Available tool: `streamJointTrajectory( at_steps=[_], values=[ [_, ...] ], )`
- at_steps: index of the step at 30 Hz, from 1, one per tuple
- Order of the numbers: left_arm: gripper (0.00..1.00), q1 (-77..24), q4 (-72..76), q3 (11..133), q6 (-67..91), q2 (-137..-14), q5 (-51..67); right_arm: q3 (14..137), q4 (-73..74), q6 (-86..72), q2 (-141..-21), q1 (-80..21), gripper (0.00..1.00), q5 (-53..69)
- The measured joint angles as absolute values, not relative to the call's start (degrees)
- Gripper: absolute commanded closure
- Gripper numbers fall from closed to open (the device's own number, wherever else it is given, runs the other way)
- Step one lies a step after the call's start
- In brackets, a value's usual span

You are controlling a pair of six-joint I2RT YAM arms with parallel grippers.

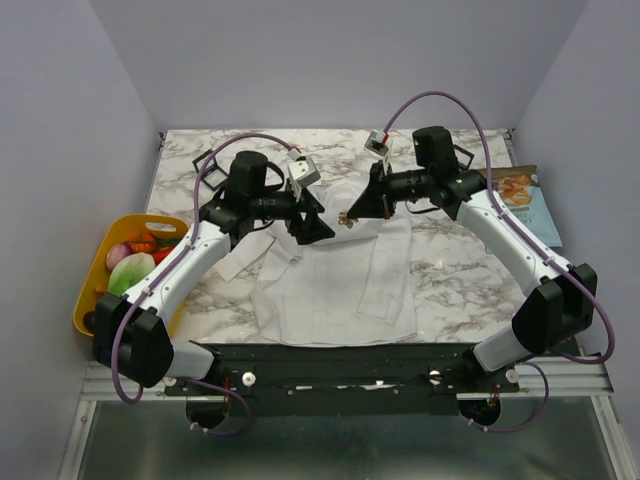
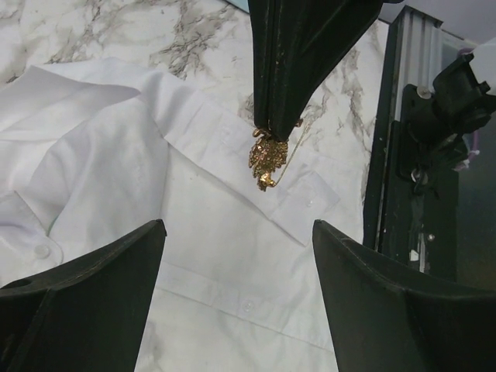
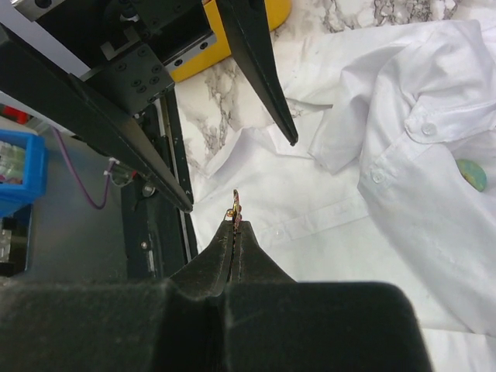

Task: Remove the brooch from the garment
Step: Close the brooch.

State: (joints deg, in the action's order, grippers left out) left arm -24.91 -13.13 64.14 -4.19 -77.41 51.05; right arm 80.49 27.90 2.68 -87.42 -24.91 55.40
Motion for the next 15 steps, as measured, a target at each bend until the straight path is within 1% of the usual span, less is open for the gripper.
streamJointTrajectory(
  at_steps=[4,7,11,15],
  values=[
    [0.10,-26.6,-16.5,66.8,-7.9,-77.4,48.2,80.4,28.0,3.3,-87.4,-24.9,1.00,55.7],
    [0.10,-27.9,-19.5,69.4,-11.0,-77.4,46.9,80.4,28.3,4.3,-87.4,-24.7,1.00,56.2],
    [0.09,-28.5,-21.6,72.3,-15.0,-77.3,47.0,80.4,29.1,6.0,-86.8,-24.3,0.99,57.1],
    [0.09,-28.5,-21.8,72.6,-16.5,-77.2,48.2,80.4,29.9,7.1,-86.1,-23.6,1.00,58.4]
  ],
)
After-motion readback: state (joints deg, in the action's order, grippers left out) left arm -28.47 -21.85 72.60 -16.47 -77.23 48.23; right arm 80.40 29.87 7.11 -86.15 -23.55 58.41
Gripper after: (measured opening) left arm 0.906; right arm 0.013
